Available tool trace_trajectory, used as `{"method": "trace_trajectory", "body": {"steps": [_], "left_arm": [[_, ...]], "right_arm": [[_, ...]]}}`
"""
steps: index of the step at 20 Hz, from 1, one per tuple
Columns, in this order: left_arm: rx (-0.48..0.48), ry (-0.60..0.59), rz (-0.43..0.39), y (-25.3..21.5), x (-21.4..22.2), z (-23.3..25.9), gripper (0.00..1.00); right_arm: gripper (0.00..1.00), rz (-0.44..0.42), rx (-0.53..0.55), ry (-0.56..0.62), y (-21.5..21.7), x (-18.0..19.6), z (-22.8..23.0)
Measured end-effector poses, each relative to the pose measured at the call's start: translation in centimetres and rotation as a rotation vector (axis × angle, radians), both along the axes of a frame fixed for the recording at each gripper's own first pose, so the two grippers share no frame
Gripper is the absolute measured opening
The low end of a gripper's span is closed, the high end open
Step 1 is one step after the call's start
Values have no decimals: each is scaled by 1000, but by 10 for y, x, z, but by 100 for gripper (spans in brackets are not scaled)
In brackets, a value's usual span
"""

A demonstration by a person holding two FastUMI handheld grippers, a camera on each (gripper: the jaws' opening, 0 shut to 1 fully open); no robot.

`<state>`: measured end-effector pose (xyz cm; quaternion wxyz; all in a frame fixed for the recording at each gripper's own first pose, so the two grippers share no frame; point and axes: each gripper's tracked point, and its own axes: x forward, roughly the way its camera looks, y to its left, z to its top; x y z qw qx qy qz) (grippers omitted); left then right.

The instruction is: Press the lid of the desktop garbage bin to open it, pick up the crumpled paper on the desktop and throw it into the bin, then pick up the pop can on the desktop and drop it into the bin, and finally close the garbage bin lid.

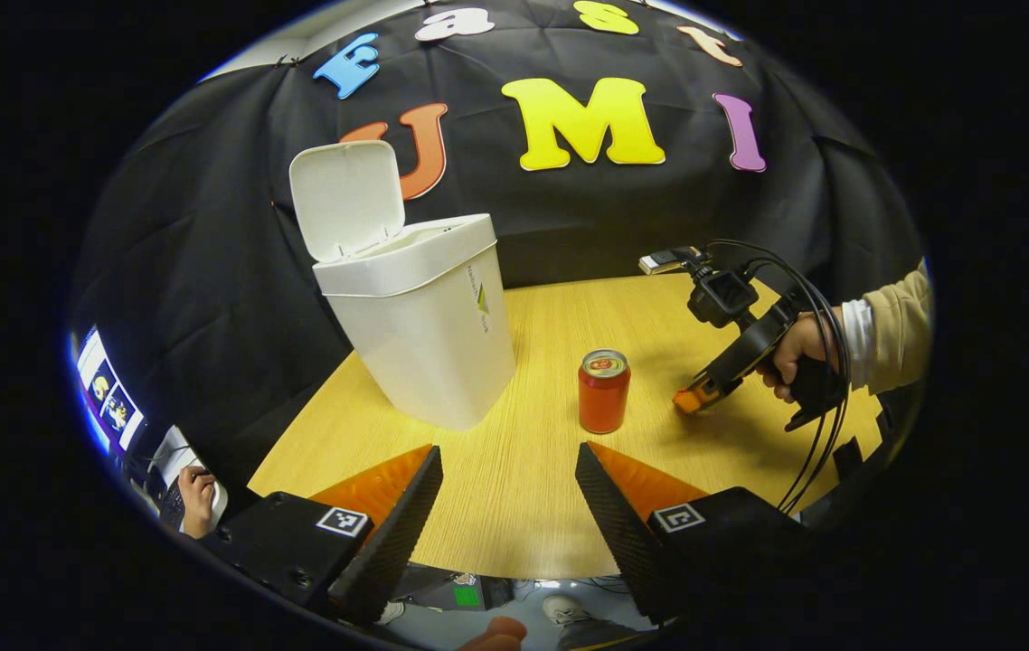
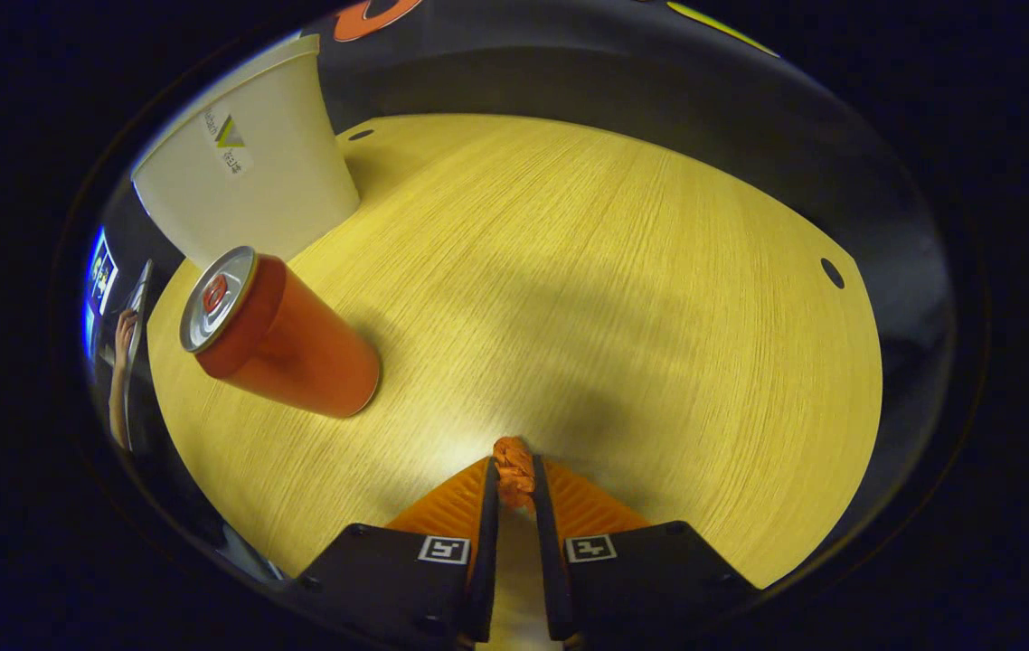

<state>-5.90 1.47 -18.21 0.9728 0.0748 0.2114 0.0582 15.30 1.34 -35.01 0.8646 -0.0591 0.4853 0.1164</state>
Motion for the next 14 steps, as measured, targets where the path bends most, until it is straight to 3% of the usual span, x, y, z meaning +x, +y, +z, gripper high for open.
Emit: {"method": "trace_trajectory", "body": {"steps": [4, 8, 11, 12, 14], "left_arm": [[3, 1, 10, 6, -4, 2, 98], [-53, -18, -12, 0, 7, 7, 98], [-111, -43, -81, -17, 18, 15, 98], [-109, -56, -105, -20, 21, 19, 95], [-81, -77, -148, -22, 28, 24, 98]], "right_arm": [[24, -8, 9, -9, -2, -11, 7], [24, -44, 48, -49, -13, -20, 43], [24, -84, 109, -98, -22, -20, 89], [24, -83, 107, -132, -27, -18, 106], [24, -77, 113, -190, -32, -16, 145]]}}
